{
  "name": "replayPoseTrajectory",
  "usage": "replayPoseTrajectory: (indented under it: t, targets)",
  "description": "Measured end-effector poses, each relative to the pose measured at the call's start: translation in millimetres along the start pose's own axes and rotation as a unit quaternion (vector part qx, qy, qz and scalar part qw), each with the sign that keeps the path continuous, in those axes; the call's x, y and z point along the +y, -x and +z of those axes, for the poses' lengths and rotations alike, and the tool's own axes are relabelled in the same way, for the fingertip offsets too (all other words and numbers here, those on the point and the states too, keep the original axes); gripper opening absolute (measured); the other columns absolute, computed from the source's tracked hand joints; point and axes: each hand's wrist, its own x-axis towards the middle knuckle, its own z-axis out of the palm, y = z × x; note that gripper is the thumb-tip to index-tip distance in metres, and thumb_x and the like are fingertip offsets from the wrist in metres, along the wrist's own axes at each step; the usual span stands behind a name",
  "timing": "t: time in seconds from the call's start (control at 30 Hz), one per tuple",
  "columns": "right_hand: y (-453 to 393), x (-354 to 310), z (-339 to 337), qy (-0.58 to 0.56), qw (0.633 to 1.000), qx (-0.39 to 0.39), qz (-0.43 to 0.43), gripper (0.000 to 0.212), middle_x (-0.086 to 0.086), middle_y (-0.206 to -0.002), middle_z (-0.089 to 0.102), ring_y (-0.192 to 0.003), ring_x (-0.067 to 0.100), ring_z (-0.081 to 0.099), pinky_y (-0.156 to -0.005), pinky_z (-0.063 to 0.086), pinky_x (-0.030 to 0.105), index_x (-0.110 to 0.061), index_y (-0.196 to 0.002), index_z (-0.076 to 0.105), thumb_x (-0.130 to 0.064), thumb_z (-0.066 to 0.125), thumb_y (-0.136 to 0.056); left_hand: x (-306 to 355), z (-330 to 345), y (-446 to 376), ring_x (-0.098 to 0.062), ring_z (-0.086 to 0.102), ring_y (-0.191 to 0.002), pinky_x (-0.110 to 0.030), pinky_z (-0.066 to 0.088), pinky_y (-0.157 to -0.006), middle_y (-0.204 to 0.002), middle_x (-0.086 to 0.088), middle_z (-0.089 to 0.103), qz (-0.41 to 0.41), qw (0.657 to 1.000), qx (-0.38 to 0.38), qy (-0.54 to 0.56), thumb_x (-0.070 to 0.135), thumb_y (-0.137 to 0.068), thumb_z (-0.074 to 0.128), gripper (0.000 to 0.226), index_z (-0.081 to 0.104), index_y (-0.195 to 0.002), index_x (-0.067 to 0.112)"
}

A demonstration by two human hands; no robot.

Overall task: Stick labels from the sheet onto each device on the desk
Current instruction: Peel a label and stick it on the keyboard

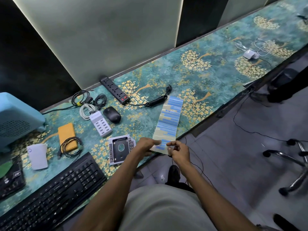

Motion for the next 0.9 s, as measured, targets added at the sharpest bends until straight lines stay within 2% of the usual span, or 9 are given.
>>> replayPoseTrajectory:
  t: [0.07, 0.1, 0.23, 0.33, 0.47, 0.57, 0.67, 0.8, 0.9]
  targets:
    - [4, 0, -2, 0.0, 1.0, 0.003, -0.02, 0.011, 0.0, -0.067, 0.059, -0.065, 0.019, 0.055, -0.067, 0.054, 0.043, -0.029, -0.083, 0.074, -0.021, 0.081, -0.083, 4, 1, 5, -0.029, 0.071, -0.079, -0.034, 0.058, -0.06, -0.098, -0.015, 0.073, -0.013, 0.996, -0.057, 0.066, 0.02, -0.084, 0.08, 0.031, 0.067, -0.105, 0.002]
    - [7, -1, -2, 0.001, 1.0, 0.001, -0.03, 0.012, -0.002, -0.071, 0.062, -0.068, 0.017, 0.056, -0.068, 0.051, 0.038, -0.028, -0.087, 0.074, -0.027, 0.084, -0.081, 6, 3, 9, -0.03, 0.072, -0.081, -0.037, 0.061, -0.063, -0.099, -0.016, 0.073, -0.016, 0.992, -0.076, 0.096, 0.016, -0.088, 0.076, 0.027, 0.066, -0.108, 0.0]
    - [11, -3, -2, 0.031, 0.998, 0.026, -0.056, 0.029, -0.005, -0.103, 0.07, -0.1, 0.014, 0.057, -0.081, 0.045, 0.032, -0.024, -0.094, 0.075, -0.04, 0.089, -0.074, 9, 7, 12, -0.029, 0.07, -0.071, -0.038, 0.062, -0.062, -0.085, -0.014, 0.07, -0.004, 0.991, -0.06, 0.117, 0.011, -0.092, 0.071, 0.015, 0.059, -0.093, 0.004]
    - [13, -2, -1, 0.069, 0.995, 0.031, -0.07, 0.033, -0.004, -0.107, 0.066, -0.111, 0.012, 0.053, -0.085, 0.041, 0.029, -0.026, -0.094, 0.075, -0.047, 0.088, -0.072, 7, 8, 8, -0.025, 0.072, -0.061, -0.035, 0.061, -0.058, -0.08, -0.008, 0.068, 0.0, 0.992, -0.037, 0.118, 0.015, -0.091, 0.074, 0.025, 0.049, -0.092, 0.008]
    - [14, -6, 0, 0.128, 0.984, 0.05, -0.117, 0.027, -0.004, -0.109, 0.059, -0.112, 0.013, 0.054, -0.085, 0.04, 0.028, -0.03, -0.094, 0.075, -0.047, 0.085, -0.075, 4, 11, 6, -0.019, 0.07, -0.053, -0.034, 0.058, -0.066, -0.067, 0.0, 0.067, 0.015, 0.995, -0.013, 0.102, 0.015, -0.089, 0.076, 0.034, 0.043, -0.082, 0.015]
    - [13, -9, 0, 0.166, 0.972, 0.051, -0.158, 0.021, -0.006, -0.107, 0.058, -0.111, 0.017, 0.056, -0.087, 0.047, 0.036, -0.033, -0.096, 0.074, -0.039, 0.084, -0.078, 7, 13, 8, -0.024, 0.069, -0.061, -0.044, 0.06, -0.078, -0.076, -0.006, 0.065, 0.022, 0.995, -0.01, 0.094, 0.014, -0.089, 0.076, 0.031, 0.046, -0.082, 0.013]
    - [15, -13, 1, 0.195, 0.962, 0.045, -0.188, 0.023, -0.006, -0.102, 0.059, -0.108, 0.02, 0.056, -0.089, 0.049, 0.041, -0.035, -0.099, 0.073, -0.031, 0.083, -0.078, 8, 15, 8, -0.022, 0.066, -0.057, -0.037, 0.055, -0.069, -0.073, -0.011, 0.064, 0.033, 0.997, -0.004, 0.072, 0.014, -0.088, 0.077, 0.029, 0.051, -0.077, 0.011]
    - [14, -16, 0, 0.196, 0.96, 0.036, -0.197, 0.021, -0.007, -0.093, 0.06, -0.099, 0.022, 0.058, -0.082, 0.05, 0.04, -0.031, -0.094, 0.072, -0.026, 0.084, -0.078, 12, 15, 8, -0.025, 0.065, -0.058, -0.034, 0.052, -0.067, -0.071, -0.016, 0.065, 0.038, 0.998, -0.002, 0.059, 0.013, -0.085, 0.079, 0.022, 0.061, -0.096, 0.005]
    - [12, -16, 0, 0.194, 0.962, 0.032, -0.188, 0.021, -0.005, -0.088, 0.062, -0.091, 0.019, 0.056, -0.075, 0.051, 0.039, -0.029, -0.09, 0.069, -0.025, 0.085, -0.077, 13, 16, 7, -0.023, 0.061, -0.053, -0.03, 0.047, -0.057, -0.065, -0.016, 0.06, 0.05, 0.998, 0.0, 0.035, 0.012, -0.083, 0.08, 0.025, 0.056, -0.083, 0.006]
